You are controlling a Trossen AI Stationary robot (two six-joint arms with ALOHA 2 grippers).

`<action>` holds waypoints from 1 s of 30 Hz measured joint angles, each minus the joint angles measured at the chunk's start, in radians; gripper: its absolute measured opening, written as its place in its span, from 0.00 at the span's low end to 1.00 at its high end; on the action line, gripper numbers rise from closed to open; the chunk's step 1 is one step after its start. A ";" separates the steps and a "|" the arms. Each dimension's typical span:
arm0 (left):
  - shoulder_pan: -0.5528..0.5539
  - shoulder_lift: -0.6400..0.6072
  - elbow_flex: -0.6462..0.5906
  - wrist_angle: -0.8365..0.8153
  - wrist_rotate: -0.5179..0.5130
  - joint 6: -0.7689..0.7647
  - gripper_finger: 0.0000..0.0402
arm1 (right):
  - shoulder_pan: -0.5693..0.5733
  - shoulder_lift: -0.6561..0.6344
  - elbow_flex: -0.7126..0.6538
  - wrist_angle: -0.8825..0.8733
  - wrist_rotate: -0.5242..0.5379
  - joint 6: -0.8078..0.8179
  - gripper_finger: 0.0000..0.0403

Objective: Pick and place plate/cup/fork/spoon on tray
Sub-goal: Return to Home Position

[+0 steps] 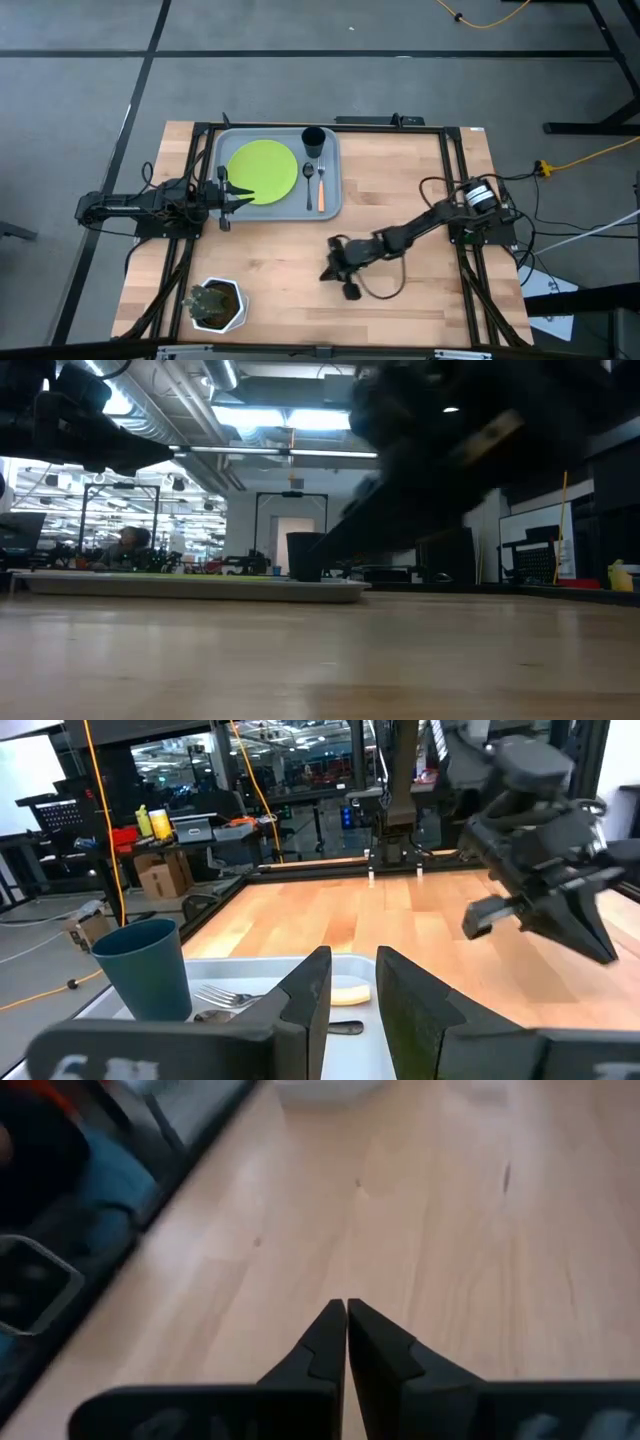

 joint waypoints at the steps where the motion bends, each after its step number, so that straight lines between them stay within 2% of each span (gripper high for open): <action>1: 0.000 0.000 0.000 0.001 0.000 0.000 0.19 | 0.000 -0.009 -0.043 0.070 0.000 0.014 0.05; 5: 0.000 0.000 0.000 0.000 0.000 0.000 0.19 | -0.005 -0.065 -0.201 0.218 -0.008 0.064 0.05; 10: 0.000 0.000 0.000 0.001 0.000 0.000 0.19 | -0.014 -0.220 -0.353 0.225 -0.008 0.127 0.05; 17: 0.000 0.000 0.000 0.000 0.000 0.000 0.19 | -0.019 -0.421 -0.562 0.238 -0.012 0.100 0.05; 24: 0.000 0.000 0.000 -0.001 0.000 0.000 0.19 | -0.066 -0.571 -0.754 0.368 -0.132 0.018 0.05; 30: 0.000 0.000 0.000 -0.002 0.000 0.000 0.19 | -0.126 -0.686 -0.876 0.395 -0.131 -0.005 0.05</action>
